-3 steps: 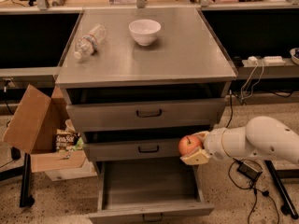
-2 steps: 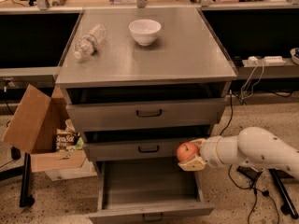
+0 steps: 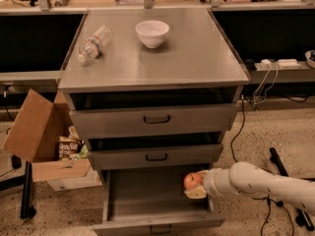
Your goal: Place apple into bottom drawer
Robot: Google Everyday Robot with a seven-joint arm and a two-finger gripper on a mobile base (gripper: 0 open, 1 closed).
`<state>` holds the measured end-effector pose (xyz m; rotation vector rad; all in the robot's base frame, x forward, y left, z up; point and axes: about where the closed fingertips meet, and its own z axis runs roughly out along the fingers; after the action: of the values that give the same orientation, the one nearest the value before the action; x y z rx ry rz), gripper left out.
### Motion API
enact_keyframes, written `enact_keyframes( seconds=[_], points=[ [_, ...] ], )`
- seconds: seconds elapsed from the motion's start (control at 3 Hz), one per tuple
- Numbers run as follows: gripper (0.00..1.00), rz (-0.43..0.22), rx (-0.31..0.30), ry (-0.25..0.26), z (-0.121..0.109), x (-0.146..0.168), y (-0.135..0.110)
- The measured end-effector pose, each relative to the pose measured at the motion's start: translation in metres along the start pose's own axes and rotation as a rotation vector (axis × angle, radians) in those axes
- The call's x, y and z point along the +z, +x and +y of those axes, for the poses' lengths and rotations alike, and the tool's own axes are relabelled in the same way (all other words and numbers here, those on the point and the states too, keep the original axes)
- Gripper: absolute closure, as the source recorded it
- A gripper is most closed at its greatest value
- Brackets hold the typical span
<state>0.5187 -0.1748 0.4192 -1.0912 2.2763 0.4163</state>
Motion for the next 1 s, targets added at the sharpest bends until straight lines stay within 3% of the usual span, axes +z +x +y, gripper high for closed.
enact_keyframes(
  seconds=[0.33,1.0],
  points=[
    [1.00,0.082,0.084,-0.002,-0.016,0.064,0.060],
    [1.00,0.127,0.181,-0.062,-0.022,0.142,0.112]
  ],
)
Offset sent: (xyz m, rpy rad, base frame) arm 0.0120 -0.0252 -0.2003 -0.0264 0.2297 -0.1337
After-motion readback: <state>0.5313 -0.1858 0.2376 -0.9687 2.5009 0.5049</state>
